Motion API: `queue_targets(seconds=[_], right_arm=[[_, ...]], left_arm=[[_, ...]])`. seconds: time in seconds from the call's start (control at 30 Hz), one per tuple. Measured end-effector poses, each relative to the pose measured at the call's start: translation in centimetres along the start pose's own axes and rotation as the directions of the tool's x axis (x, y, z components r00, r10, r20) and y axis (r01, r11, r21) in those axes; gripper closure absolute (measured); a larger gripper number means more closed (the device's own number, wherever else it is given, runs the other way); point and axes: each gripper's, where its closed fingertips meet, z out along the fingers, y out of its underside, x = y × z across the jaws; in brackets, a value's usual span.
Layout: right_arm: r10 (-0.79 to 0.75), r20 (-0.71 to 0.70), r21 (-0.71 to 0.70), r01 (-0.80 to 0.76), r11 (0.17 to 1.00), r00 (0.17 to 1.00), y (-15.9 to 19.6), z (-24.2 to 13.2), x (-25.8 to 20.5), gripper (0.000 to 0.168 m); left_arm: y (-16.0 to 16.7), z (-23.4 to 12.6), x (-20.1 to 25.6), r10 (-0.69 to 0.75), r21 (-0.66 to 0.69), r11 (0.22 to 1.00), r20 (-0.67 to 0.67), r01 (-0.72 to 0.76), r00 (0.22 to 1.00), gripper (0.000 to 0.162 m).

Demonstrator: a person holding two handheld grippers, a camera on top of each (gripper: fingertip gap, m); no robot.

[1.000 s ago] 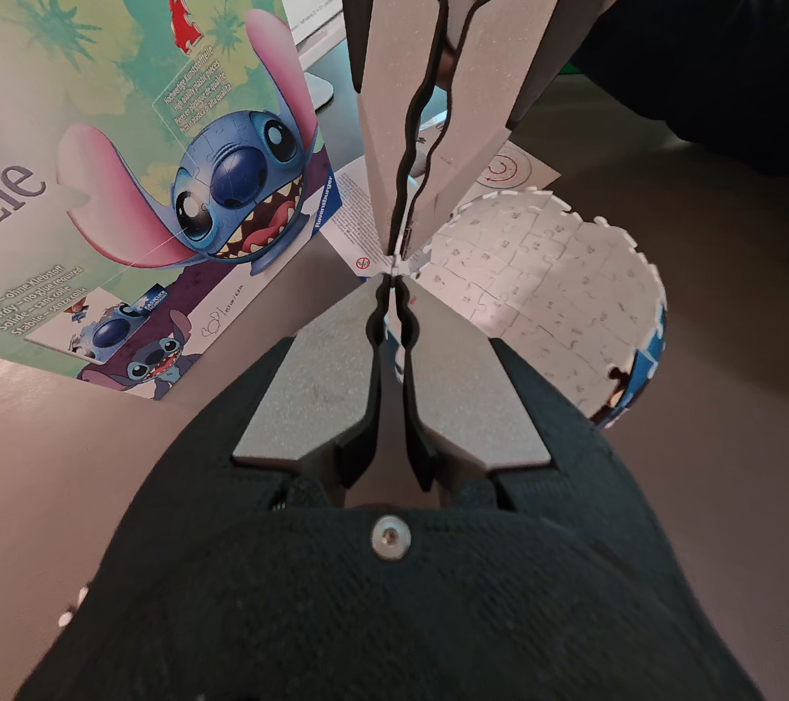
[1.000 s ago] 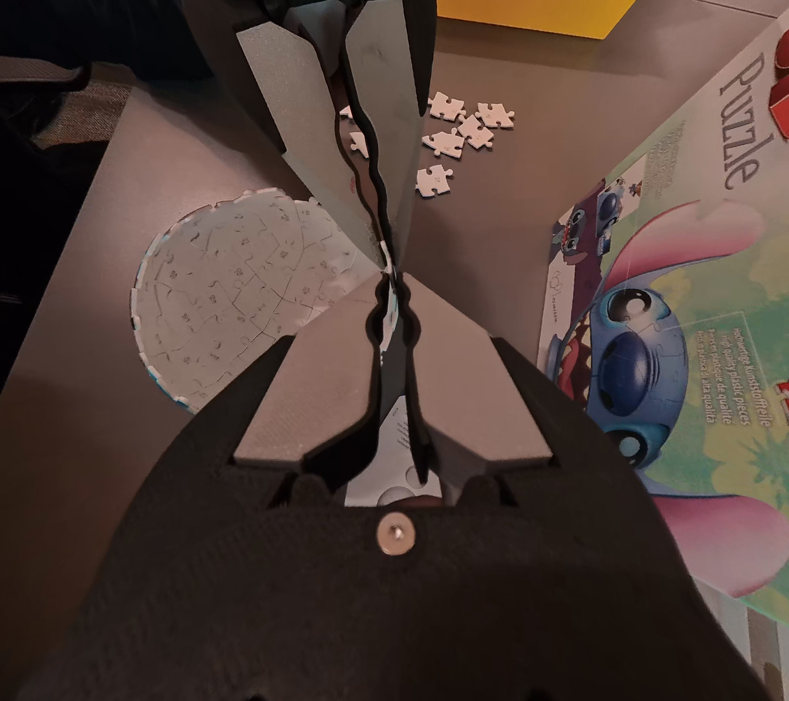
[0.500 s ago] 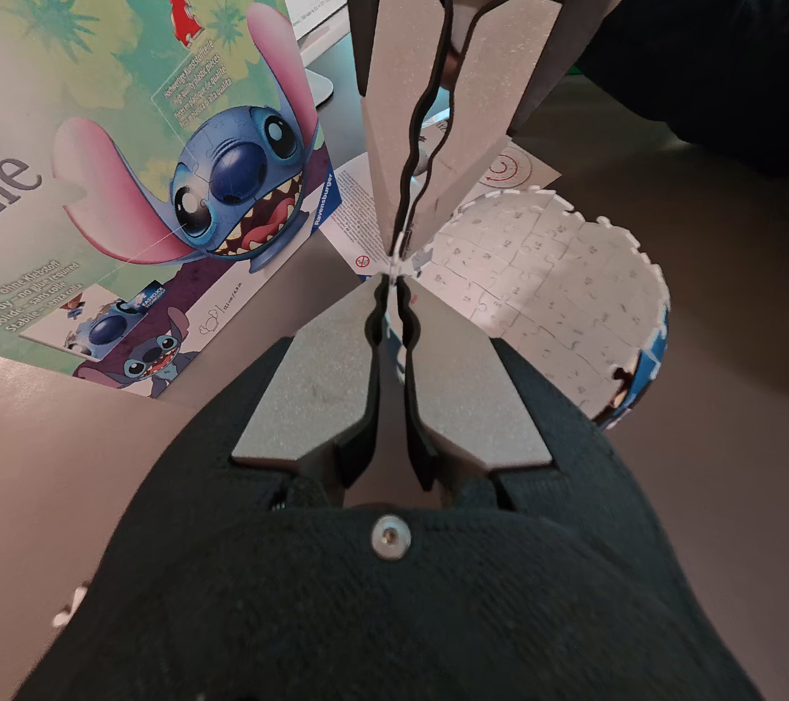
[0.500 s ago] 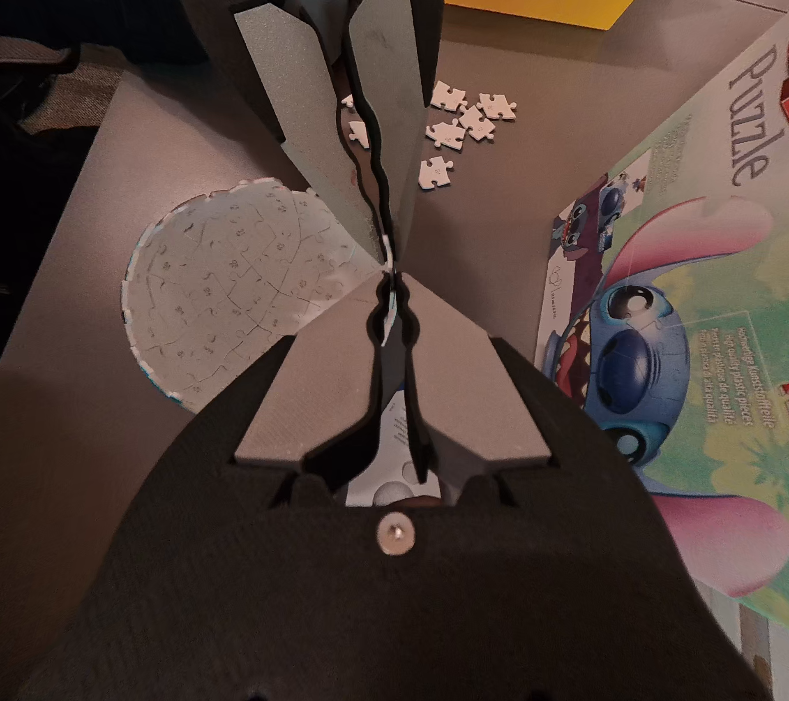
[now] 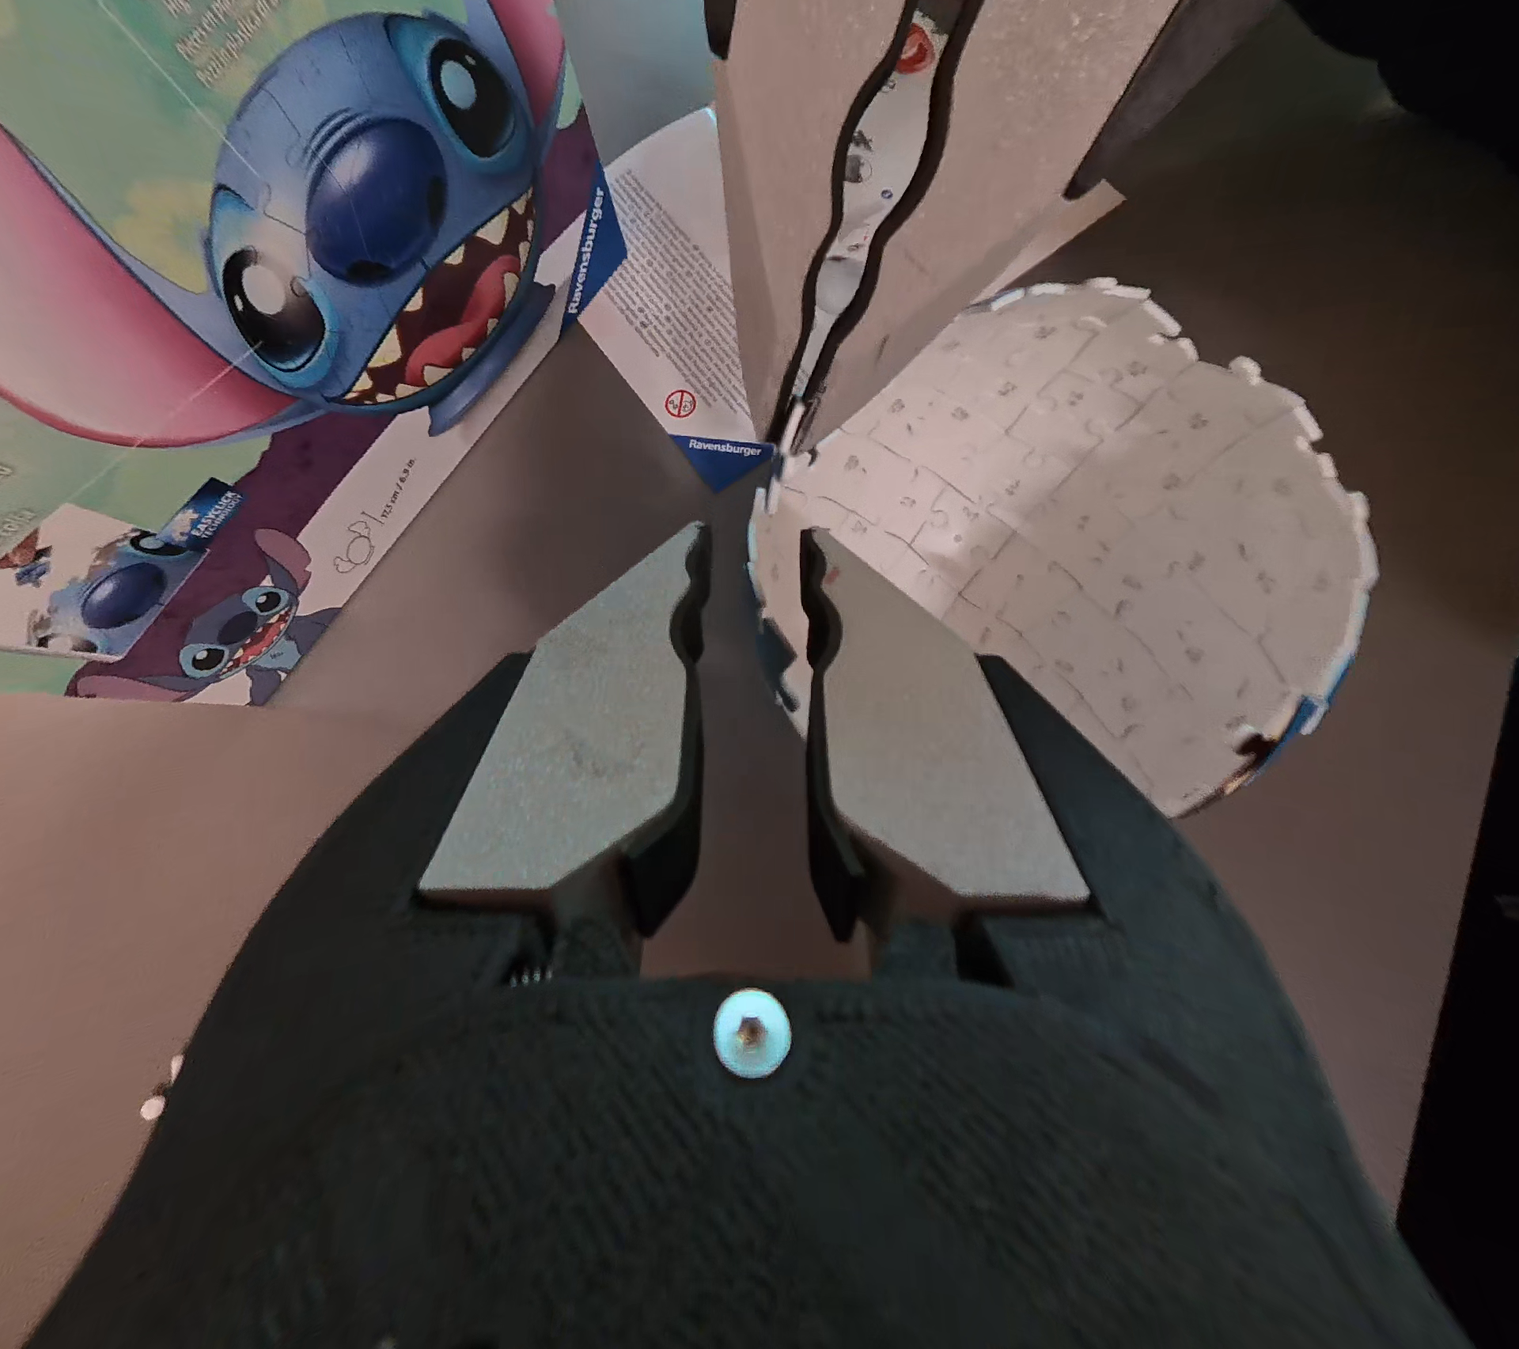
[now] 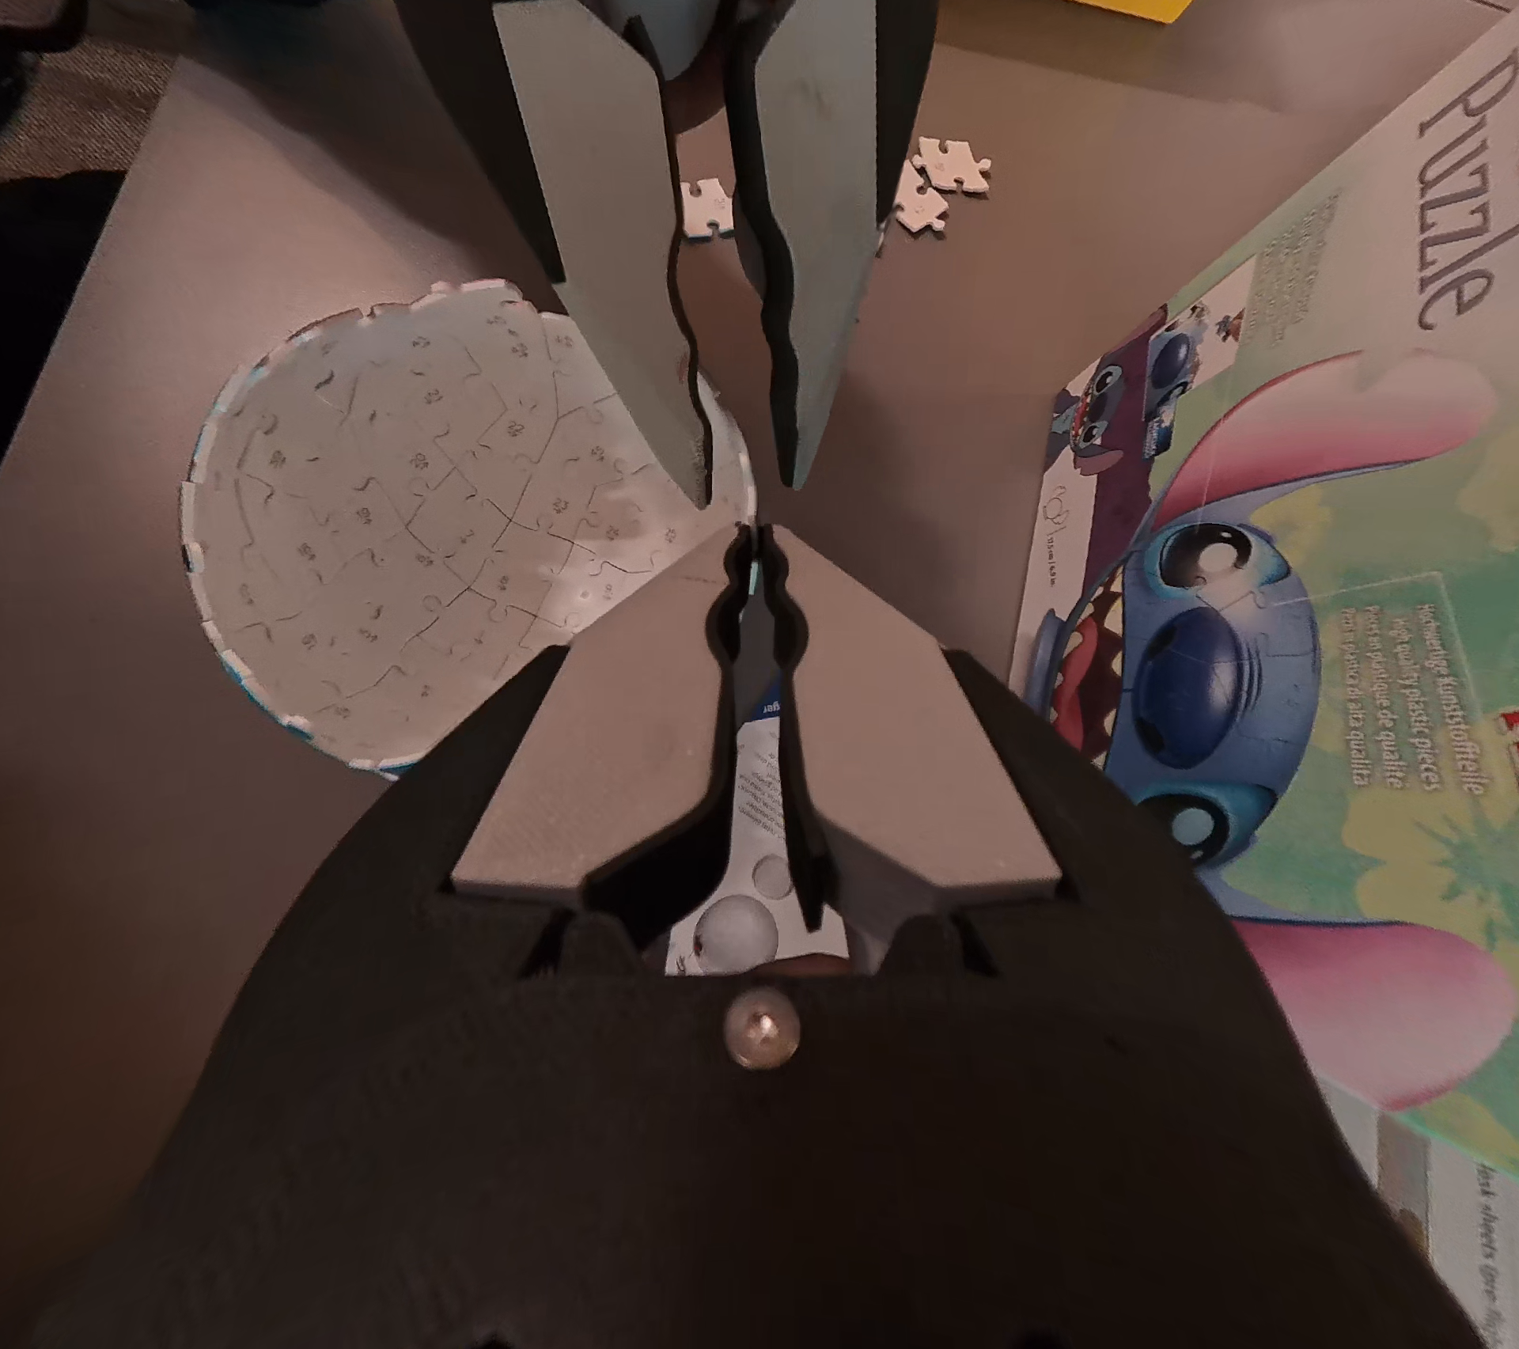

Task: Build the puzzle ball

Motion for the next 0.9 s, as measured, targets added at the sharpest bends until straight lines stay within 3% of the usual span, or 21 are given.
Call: queue_targets(seconds=[0.2, 0.9], right_arm=[[-0.022, 0.013, 0.008, 0.022, 1.0, 1.0, 0.16, 0.48, -0.21, 0.168], [-0.056, -0.01, 0.002, 0.056, 0.998, 0.998, 0.37, 0.94, 0.0, 0.168]], left_arm=[[0.16, 0.25, -0.13, 0.028, -0.023, 0.999, 0.014, -0.028, 0.999, 0.152], [0.06, 0.75, 0.09, 0.022, -0.038, 0.999, -0.024, -0.023, 0.999, 0.157]])
